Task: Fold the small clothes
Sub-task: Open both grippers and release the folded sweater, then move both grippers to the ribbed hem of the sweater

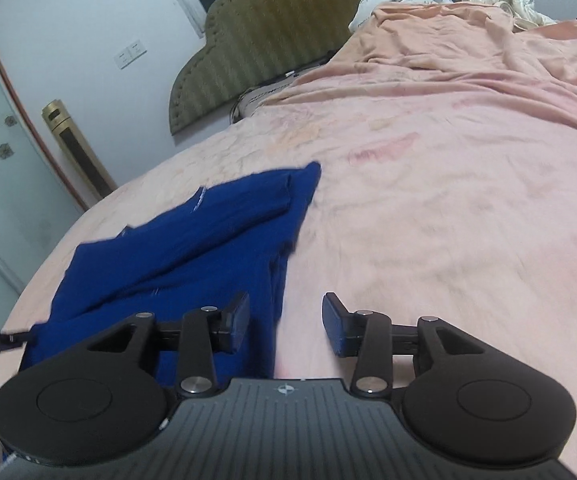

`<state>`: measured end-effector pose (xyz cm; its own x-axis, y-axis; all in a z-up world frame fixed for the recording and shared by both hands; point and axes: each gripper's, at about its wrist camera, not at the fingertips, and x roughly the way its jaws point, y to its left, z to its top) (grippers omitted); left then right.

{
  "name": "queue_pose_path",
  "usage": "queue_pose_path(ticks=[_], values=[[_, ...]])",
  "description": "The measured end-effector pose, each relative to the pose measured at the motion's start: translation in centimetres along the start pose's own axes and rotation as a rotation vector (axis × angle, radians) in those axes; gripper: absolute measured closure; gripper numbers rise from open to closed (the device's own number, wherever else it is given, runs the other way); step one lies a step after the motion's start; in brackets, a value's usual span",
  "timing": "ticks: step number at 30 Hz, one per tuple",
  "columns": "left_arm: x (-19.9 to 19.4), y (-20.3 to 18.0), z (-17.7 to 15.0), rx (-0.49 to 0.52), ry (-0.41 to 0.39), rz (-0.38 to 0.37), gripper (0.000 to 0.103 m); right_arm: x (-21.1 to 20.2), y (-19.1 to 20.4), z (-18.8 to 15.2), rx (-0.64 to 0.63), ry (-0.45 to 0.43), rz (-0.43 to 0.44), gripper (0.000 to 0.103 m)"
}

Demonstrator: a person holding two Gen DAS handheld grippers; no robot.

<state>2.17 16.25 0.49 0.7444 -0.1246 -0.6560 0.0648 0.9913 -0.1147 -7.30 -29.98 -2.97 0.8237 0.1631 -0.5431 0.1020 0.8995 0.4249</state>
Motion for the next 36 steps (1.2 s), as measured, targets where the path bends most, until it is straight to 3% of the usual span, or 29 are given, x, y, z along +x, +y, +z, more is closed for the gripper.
queue_pose_path(ticks=[5, 8, 10, 12, 15, 17, 19, 24, 36], values=[[-2.2, 1.4, -2.6, -0.045, 0.093, -0.067, 0.022, -2.1, 0.6, -3.1, -0.009, 0.07, 0.032, 0.056], [-3.2, 2.0, -4.5, -0.087, 0.133, -0.082, 0.022, -3.3, 1.1, -4.6, -0.021, 0.077, 0.022, 0.046], [-3.9, 1.7, -5.6, -0.069, 0.122, -0.04, 0.022, -4.1, 1.8, -5.2, -0.039, 0.071, 0.004, 0.044], [-4.7, 0.3, -6.3, 0.003, 0.086, 0.055, 0.022, -4.8, 2.9, -5.7, -0.074, 0.057, -0.027, 0.041], [-5.1, -1.7, -6.7, 0.097, 0.06, 0.174, 0.022, -5.5, 5.3, -6.2, -0.173, 0.029, -0.073, 0.026], [-5.1, -2.7, -7.0, 0.119, 0.072, 0.194, 0.022, -5.7, 7.0, -6.3, -0.24, 0.011, -0.091, 0.008], [-5.1, -2.9, -7.2, 0.12, 0.08, 0.188, 0.022, -5.8, 8.4, -6.5, -0.285, -0.004, -0.092, 0.003], [-5.6, -3.6, -8.2, 0.134, 0.086, 0.214, 0.022, -6.3, 9.8, -7.1, -0.32, 0.005, -0.082, 0.003], [-6.2, -4.4, -9.5, 0.176, 0.115, 0.272, 0.021, -8.2, 8.8, -8.5, -0.275, 0.007, -0.073, 0.003]])
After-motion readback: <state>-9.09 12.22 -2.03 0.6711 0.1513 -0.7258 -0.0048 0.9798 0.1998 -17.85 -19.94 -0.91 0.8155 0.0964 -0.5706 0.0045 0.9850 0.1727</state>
